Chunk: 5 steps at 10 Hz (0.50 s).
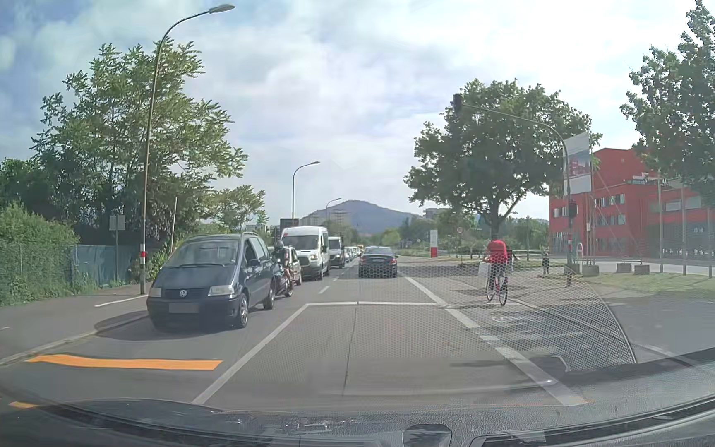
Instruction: Follow the waypoints while adhering to traffic rules and regulations
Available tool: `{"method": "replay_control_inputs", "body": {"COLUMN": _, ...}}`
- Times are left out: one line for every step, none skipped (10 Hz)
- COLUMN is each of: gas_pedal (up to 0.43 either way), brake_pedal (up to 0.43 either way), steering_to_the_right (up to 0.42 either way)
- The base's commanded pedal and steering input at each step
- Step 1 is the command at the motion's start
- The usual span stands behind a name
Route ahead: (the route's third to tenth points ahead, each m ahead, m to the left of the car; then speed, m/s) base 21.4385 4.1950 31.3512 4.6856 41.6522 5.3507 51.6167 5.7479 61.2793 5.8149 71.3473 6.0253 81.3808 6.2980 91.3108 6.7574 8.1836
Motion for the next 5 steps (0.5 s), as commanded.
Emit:
{"method": "replay_control_inputs", "body": {"gas_pedal": 0.020, "brake_pedal": 0.000, "steering_to_the_right": -0.017}}
{"method": "replay_control_inputs", "body": {"gas_pedal": 0.020, "brake_pedal": 0.000, "steering_to_the_right": -0.014}}
{"method": "replay_control_inputs", "body": {"gas_pedal": 0.020, "brake_pedal": 0.000, "steering_to_the_right": -0.014}}
{"method": "replay_control_inputs", "body": {"gas_pedal": 0.020, "brake_pedal": 0.000, "steering_to_the_right": -0.014}}
{"method": "replay_control_inputs", "body": {"gas_pedal": 0.020, "brake_pedal": 0.000, "steering_to_the_right": -0.014}}
